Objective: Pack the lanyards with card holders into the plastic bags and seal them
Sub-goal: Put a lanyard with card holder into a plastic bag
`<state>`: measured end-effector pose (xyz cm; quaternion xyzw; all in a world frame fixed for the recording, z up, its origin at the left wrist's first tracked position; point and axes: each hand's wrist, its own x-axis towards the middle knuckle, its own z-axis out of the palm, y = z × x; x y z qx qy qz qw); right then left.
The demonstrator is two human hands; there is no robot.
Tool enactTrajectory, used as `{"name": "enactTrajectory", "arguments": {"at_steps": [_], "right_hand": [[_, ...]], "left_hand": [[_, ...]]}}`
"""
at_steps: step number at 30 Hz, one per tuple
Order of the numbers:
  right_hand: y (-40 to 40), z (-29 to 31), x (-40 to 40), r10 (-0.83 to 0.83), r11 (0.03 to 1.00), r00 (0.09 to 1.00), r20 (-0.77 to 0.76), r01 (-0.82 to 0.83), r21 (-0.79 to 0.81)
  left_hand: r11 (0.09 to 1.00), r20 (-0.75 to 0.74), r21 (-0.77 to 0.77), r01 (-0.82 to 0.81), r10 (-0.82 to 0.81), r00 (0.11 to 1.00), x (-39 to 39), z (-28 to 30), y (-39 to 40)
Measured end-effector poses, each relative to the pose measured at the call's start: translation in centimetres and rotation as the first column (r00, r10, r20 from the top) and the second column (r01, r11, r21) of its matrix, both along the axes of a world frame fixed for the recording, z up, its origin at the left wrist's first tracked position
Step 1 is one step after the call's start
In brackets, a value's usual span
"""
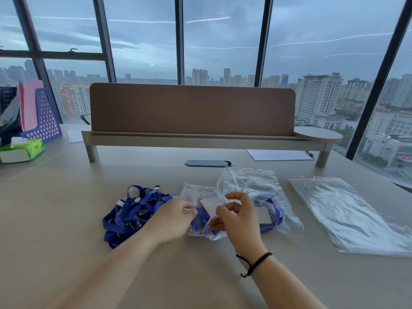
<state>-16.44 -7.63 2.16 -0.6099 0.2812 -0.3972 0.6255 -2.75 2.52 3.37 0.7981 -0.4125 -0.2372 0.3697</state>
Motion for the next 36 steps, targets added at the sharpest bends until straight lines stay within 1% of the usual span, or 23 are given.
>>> {"name": "enactTrajectory", "arguments": {"at_steps": [2, 3, 4, 6, 9, 13, 16, 17, 19, 20, 22, 24, 27, 29, 31, 33, 36], "right_hand": [[-0.1, 0.1, 0.1, 0.005, 0.997, 0.998, 0.056, -0.009, 0.073], [-0.1, 0.1, 0.2, 0.008, 0.993, 0.996, 0.084, -0.017, 0.115], [-0.1, 0.2, 0.3, 0.012, 0.988, 0.994, 0.107, -0.028, 0.151], [0.0, 0.5, 0.6, 0.023, 0.975, 0.989, 0.149, -0.054, 0.213], [0.1, 1.2, 1.0, 0.021, 0.961, 0.982, 0.189, -0.071, 0.267], [0.0, 2.3, 1.4, 0.062, 0.968, 0.986, 0.157, -0.097, 0.229], [-0.1, 3.4, 1.5, 0.086, 0.987, 0.995, 0.048, -0.092, 0.134], [-0.2, 3.8, 1.5, 0.091, 0.994, 0.996, -0.014, -0.09, 0.07], [-0.6, 4.9, 1.4, 0.075, 0.985, 0.983, -0.166, -0.099, -0.144], [-1.0, 5.4, 1.3, 0.049, 0.958, 0.971, -0.236, -0.113, -0.265], [-1.5, 6.6, 1.2, 0.003, 0.869, 0.946, -0.324, -0.163, -0.468], [-1.9, 7.7, 1.1, -0.001, 0.777, 0.916, -0.4, -0.251, -0.577], [-2.2, 9.4, 0.6, -0.023, 0.673, 0.862, -0.507, -0.362, -0.645], [-2.3, 10.7, 0.1, -0.002, 0.659, 0.808, -0.589, -0.442, -0.608], [-2.3, 12.0, -0.7, 0.007, 0.641, 0.735, -0.678, -0.524, -0.561], [-2.4, 13.3, -1.5, -0.057, 0.587, 0.684, -0.728, -0.567, -0.578], [-2.8, 14.9, -2.8, -0.189, 0.503, 0.674, -0.715, -0.558, -0.659]], "left_hand": [[0.996, 0.186, -0.062, -0.061, 0.072, 0.98, -0.5, -0.5, 0.9], [0.991, 0.26, -0.102, -0.081, 0.105, 0.96, -1.0, -0.6, 1.3], [0.987, 0.303, -0.132, -0.09, 0.127, 0.944, -1.6, -0.6, 1.8], [0.982, 0.332, -0.166, -0.092, 0.143, 0.932, -2.4, -1.0, 2.5], [0.969, 0.302, -0.232, -0.085, 0.155, 0.941, -2.7, -1.2, 2.8], [0.956, 0.341, -0.29, -0.04, 0.143, 0.929, -2.7, -0.1, 2.6], [0.952, 0.329, -0.306, 0.02, 0.086, 0.94, -2.3, 1.1, 2.2], [0.949, 0.344, -0.315, 0.024, 0.09, 0.935, -2.1, 1.5, 2.0], [0.941, 0.4, -0.337, 0.028, 0.116, 0.909, -1.7, 2.6, 1.9], [0.939, 0.434, -0.342, 0.038, 0.122, 0.892, -1.5, 3.3, 1.8], [0.934, 0.509, -0.348, 0.08, 0.116, 0.853, -1.2, 4.9, 1.8], [0.931, 0.576, -0.343, 0.124, 0.104, 0.811, -0.9, 6.5, 2.0], [0.933, 0.654, -0.298, 0.202, 0.045, 0.755, -0.2, 8.8, 2.5], [0.927, 0.686, -0.29, 0.238, 0.028, 0.727, 0.2, 10.3, 3.2], [0.92, 0.7, -0.294, 0.258, 0.023, 0.714, 0.6, 11.8, 4.1], [0.912, 0.707, -0.299, 0.279, 0.016, 0.707, 0.8, 13.4, 5.2], [0.907, 0.69, -0.311, 0.283, 0.011, 0.723, 1.1, 15.4, 6.9]]}}
